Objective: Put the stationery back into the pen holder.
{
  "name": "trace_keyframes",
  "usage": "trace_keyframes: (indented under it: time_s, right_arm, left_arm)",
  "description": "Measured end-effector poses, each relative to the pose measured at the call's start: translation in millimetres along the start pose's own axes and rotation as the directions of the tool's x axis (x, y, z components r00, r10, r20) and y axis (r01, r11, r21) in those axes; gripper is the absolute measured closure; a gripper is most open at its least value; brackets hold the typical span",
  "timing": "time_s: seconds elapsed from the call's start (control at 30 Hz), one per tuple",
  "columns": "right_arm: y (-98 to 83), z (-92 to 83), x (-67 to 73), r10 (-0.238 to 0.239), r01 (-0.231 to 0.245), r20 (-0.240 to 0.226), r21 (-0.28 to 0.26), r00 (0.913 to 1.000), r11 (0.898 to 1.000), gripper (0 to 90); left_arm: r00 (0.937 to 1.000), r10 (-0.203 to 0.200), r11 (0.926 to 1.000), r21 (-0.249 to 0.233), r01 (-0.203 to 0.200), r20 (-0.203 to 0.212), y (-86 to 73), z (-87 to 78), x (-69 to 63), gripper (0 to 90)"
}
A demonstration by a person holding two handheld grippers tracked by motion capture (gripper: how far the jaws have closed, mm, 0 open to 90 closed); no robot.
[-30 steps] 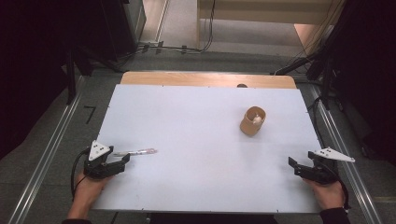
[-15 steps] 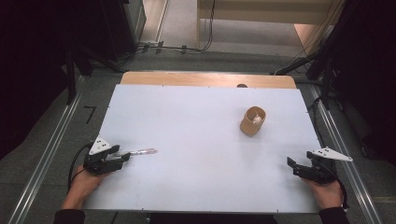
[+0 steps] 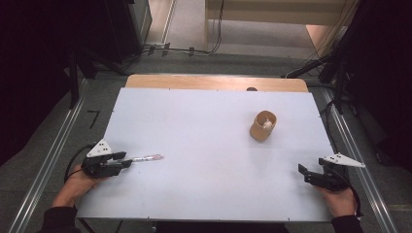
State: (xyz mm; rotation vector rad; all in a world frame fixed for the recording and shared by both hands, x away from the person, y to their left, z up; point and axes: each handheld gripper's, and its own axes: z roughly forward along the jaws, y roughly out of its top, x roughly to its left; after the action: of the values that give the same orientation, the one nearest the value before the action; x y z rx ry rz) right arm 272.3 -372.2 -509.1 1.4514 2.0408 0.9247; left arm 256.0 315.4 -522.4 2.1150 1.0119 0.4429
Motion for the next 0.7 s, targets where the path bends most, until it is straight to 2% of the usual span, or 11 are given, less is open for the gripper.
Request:
trace_keyframes:
  time_s: [0.1,0.23,0.3,0.4,0.57,0.7]
  right_arm:
    - [-0.1,0.7,0.2,0.001,-0.001,0.002,0.002,1.0,1.0,14.7]
    - [0.2,1.2,1.5,0.0,0.0,0.001,0.007,1.0,1.0,14.8]
    - [0.4,1.3,2.2,-0.001,0.001,0.0,0.007,1.0,1.0,14.8]
    - [0.6,1.0,2.7,-0.001,0.001,-0.002,0.006,1.0,1.0,14.8]
    - [0.3,0.6,2.6,0.001,-0.001,-0.005,0.005,1.0,1.0,14.9]
    - [0.5,0.7,3.3,-0.002,0.002,-0.007,0.005,1.0,1.0,14.9]
  left_arm:
    - [1.0,-0.005,0.9999,-0.012,0.005,0.001,-0.8,0.7,0.2,65.4]
    - [1.0,-0.009,0.9997,-0.025,0.009,-0.001,-2.6,1.1,-0.8,68.1]
    - [0.9998,-0.012,0.9994,-0.033,0.012,-0.012,-3.3,1.3,-2.8,71.1]
    - [0.9989,-0.021,0.9992,-0.034,0.02,-0.043,-2.5,2.3,-7.9,81.1]
    - [0.9952,-0.043,0.9985,-0.039,0.04,-0.088,-2.8,2.2,-14.5,81.6]
    - [0.9936,-0.052,0.9979,-0.043,0.048,-0.101,-3.0,1.9,-16.5,81.6]
